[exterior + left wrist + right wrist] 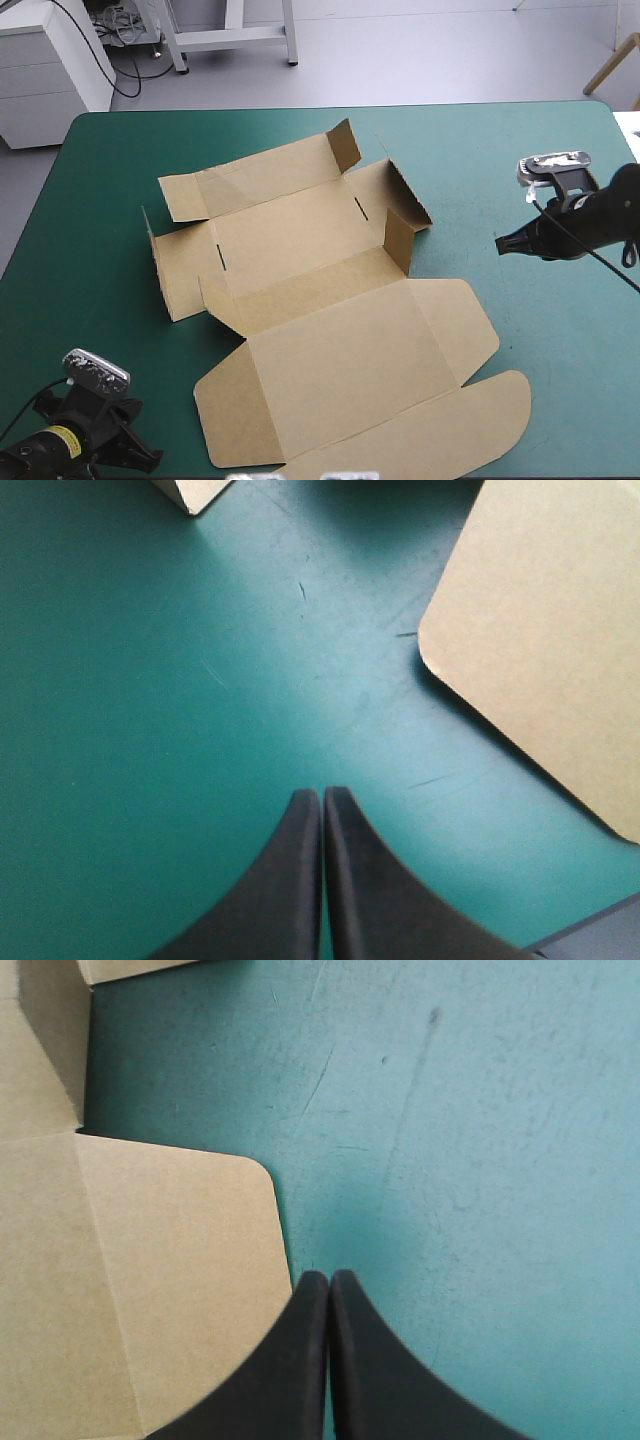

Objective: Fold the box

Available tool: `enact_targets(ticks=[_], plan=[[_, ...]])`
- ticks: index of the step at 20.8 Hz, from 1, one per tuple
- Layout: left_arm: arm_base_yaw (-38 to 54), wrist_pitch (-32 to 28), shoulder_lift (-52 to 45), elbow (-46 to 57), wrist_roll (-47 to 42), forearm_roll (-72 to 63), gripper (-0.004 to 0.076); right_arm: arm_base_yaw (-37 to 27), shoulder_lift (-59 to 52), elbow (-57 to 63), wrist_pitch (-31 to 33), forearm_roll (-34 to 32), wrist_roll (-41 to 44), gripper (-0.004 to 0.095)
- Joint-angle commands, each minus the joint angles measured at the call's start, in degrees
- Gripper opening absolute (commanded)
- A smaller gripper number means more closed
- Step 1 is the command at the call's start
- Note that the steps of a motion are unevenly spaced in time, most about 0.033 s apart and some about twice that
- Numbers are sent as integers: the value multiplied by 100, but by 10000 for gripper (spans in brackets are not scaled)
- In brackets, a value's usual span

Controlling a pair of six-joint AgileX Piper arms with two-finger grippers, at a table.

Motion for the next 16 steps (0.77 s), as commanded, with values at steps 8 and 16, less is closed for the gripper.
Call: enact_targets(ticks=[8, 16], plan=[[-11, -280, 45, -131, -48, -25, -10, 2, -1860, -64, -87, 526, -596, -20], [-11, -280, 45, -131, -48, -10, -10, 2, -2185, 910, -87, 576, -878, -20]])
